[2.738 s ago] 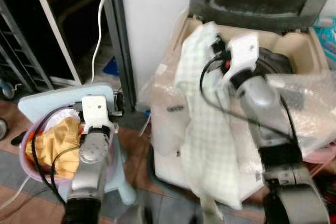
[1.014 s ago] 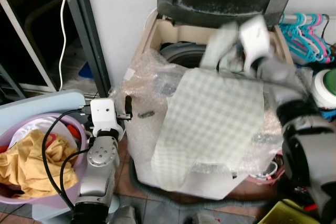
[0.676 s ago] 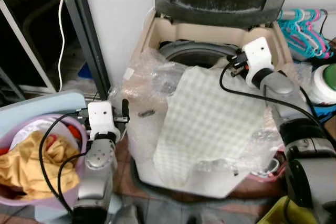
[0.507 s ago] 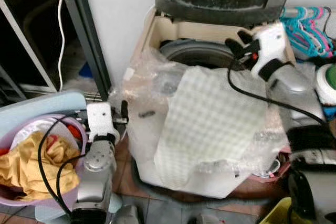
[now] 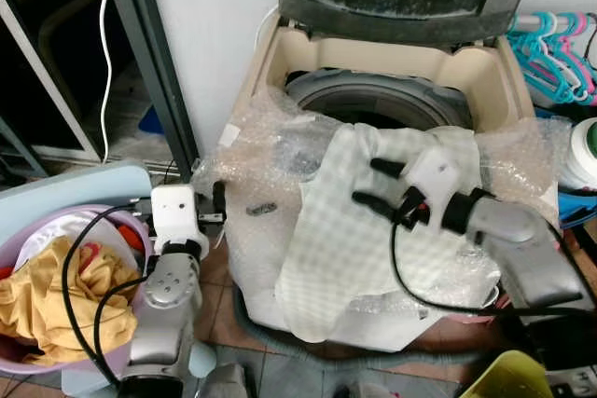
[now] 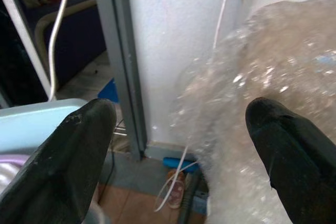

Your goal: Clothes washing

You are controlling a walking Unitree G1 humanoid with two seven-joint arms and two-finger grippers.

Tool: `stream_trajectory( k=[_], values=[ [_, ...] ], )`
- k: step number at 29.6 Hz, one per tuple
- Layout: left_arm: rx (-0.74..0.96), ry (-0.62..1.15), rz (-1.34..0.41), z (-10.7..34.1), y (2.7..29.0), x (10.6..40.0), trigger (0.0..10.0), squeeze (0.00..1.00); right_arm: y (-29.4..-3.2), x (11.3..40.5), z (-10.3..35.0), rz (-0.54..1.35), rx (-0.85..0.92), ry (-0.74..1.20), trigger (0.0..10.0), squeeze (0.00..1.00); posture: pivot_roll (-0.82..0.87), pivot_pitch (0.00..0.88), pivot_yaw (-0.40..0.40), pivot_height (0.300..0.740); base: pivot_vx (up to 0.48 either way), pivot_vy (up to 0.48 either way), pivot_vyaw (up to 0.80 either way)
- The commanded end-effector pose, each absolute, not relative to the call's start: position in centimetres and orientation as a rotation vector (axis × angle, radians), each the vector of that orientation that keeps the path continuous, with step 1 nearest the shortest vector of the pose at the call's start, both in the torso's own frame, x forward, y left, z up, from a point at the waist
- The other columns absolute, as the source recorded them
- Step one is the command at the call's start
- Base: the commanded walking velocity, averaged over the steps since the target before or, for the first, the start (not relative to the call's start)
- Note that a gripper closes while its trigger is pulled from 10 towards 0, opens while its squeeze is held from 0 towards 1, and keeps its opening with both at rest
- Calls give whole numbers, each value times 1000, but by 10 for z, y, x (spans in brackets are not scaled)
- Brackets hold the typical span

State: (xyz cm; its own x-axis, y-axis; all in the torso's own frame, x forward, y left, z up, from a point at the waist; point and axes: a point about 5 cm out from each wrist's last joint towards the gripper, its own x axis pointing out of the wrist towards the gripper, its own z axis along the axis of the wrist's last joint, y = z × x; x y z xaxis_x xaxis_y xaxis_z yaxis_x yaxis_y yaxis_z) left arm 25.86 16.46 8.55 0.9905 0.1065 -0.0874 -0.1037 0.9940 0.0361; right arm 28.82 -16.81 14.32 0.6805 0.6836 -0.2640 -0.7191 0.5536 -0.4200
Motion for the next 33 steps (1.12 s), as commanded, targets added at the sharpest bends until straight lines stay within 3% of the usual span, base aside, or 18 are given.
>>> stream_trajectory(
  k=[1,14,33],
  values=[
    [39,115,118,81,173,253,10000,0,-169,283,122,801,-546,163,0,0,-95,0,9,740,0,0,0],
    [38,121,127,81,170,255,10000,0,-182,309,129,504,-477,119,0,0,-103,0,9,740,0,0,0],
    [39,122,139,81,169,257,10000,0,-190,334,152,369,-356,51,0,0,-102,0,7,740,0,0,0]
  ],
)
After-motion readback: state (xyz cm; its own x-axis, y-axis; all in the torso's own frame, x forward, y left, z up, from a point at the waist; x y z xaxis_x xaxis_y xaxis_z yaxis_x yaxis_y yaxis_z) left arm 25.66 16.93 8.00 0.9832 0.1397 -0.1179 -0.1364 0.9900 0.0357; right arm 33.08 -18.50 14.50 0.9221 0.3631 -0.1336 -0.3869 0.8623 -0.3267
